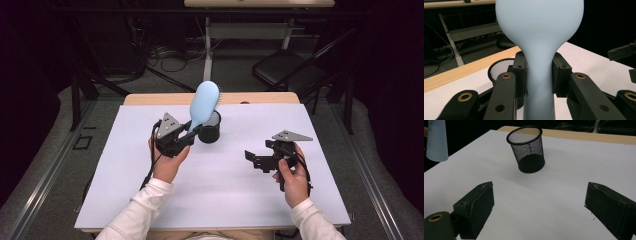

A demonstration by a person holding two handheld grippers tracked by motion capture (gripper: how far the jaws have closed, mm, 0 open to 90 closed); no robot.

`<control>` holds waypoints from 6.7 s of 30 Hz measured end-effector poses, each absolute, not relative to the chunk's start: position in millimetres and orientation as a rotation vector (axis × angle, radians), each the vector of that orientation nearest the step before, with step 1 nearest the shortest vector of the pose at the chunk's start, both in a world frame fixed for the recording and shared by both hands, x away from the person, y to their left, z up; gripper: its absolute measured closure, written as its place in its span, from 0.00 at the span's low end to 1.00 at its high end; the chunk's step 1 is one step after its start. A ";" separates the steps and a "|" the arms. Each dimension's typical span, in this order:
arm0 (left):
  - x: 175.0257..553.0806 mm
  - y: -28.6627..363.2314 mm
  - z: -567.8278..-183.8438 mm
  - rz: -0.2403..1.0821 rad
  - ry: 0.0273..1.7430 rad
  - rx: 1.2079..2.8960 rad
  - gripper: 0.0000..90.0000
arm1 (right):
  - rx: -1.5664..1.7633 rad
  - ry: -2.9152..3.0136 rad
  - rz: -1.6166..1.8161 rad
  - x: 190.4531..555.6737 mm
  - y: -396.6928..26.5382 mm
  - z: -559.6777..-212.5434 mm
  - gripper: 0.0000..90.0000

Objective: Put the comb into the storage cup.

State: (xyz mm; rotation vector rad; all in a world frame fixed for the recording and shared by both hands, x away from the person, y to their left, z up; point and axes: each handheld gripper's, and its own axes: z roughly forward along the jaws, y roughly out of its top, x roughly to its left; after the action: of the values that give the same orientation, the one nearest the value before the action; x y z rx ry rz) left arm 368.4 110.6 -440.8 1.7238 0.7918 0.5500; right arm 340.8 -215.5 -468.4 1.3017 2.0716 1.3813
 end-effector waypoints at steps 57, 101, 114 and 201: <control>370.3 112.3 -444.5 0.565 0.804 1.722 0.77 | 1.404 2.238 1.449 388.6 -185.6 -421.9 0.03; 371.2 111.4 -447.1 0.567 0.807 1.731 0.77 | 1.393 2.273 1.492 417.6 -157.4 -385.0 0.03; 371.4 107.9 -450.6 0.571 0.803 1.741 0.77 | 1.355 2.288 1.519 420.6 -143.4 -372.8 0.05; 369.5 103.2 -455.2 0.585 0.785 1.750 0.77 | 1.516 2.236 1.750 458.2 -111.0 -362.4 0.35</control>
State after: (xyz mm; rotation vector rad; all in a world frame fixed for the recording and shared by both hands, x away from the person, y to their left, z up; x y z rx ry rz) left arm 369.5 103.2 -455.2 1.7500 0.7854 0.5850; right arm 458.2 -111.0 -362.4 1.5157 2.2356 1.7495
